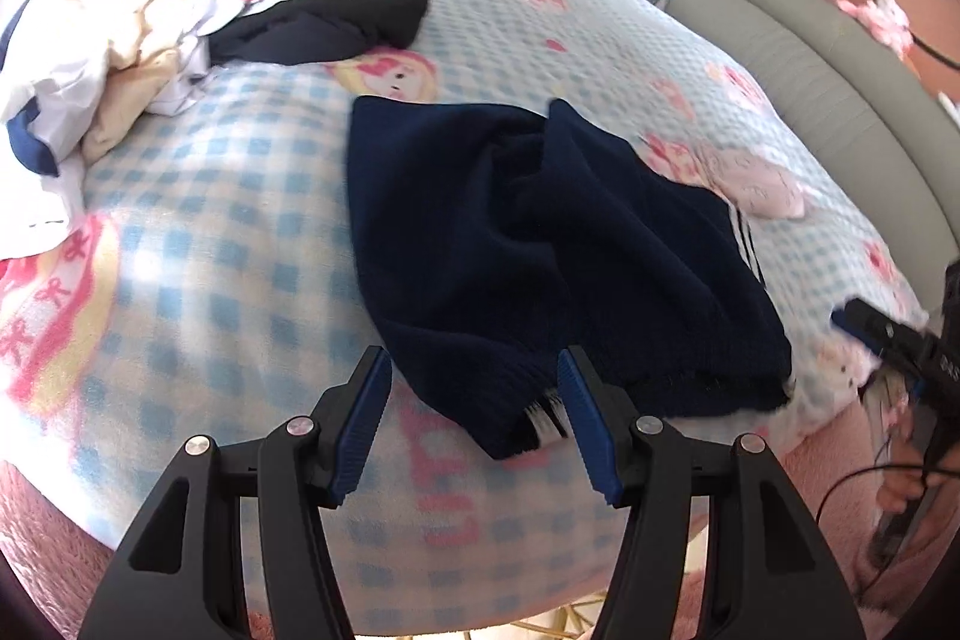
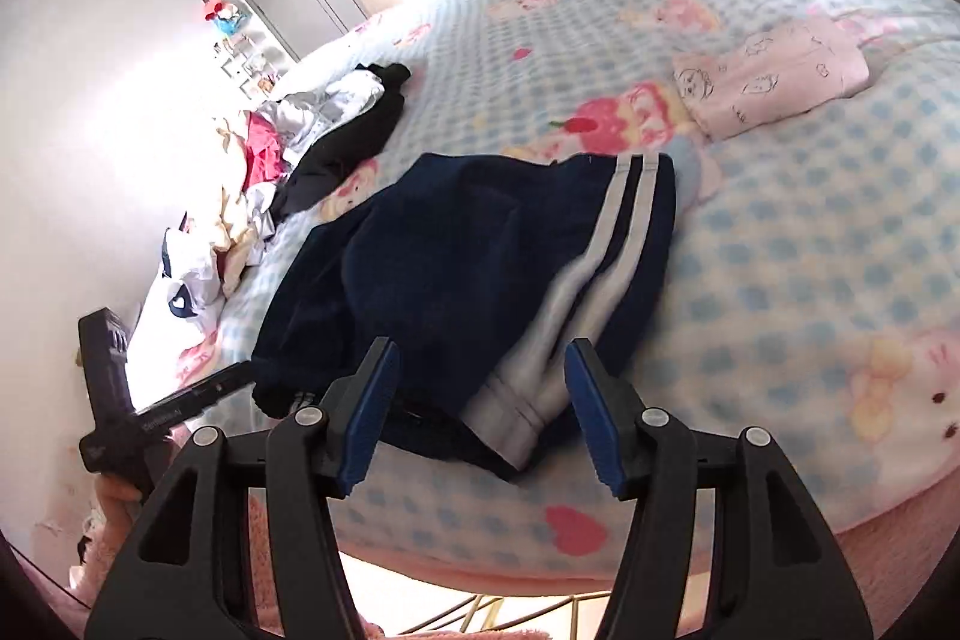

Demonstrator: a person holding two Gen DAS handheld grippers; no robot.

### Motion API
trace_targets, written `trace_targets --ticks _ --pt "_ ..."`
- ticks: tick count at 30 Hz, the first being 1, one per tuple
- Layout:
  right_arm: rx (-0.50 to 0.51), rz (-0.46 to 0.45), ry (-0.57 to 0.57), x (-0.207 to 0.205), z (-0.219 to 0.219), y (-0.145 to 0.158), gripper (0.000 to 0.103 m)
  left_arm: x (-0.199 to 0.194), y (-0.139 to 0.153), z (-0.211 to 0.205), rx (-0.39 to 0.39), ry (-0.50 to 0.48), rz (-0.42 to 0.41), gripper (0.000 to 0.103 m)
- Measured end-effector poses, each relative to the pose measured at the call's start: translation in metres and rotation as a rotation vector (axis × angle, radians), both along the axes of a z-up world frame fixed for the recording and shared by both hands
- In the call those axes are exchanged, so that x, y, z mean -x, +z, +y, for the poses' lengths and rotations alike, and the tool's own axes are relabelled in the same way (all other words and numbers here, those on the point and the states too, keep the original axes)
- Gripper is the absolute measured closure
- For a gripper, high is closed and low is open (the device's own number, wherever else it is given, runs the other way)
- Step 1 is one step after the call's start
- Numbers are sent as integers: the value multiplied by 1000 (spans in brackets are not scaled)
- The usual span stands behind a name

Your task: Fold clothes

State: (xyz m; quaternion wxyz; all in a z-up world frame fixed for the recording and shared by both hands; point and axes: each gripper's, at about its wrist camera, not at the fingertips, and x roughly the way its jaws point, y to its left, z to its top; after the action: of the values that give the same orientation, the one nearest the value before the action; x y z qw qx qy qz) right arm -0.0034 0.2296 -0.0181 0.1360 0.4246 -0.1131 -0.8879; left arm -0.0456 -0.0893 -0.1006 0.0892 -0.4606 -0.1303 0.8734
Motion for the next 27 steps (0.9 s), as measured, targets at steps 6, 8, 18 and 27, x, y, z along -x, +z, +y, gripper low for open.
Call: trace_targets --ticks 6,8,18,27 --pt "-128 79 27 -2 -20 13 43 4 -9 8 26 -17 -46 43" --pt "-199 31 140 3 -47 1 43 7 -16 8 12 11 -85 43" --pt "-610 -9 231 14 -124 -75 46 -1 -34 13 -40 100 -139 44" --pt "-492 -3 101 18 -82 -59 76 -4 -29 29 -44 71 -85 58"
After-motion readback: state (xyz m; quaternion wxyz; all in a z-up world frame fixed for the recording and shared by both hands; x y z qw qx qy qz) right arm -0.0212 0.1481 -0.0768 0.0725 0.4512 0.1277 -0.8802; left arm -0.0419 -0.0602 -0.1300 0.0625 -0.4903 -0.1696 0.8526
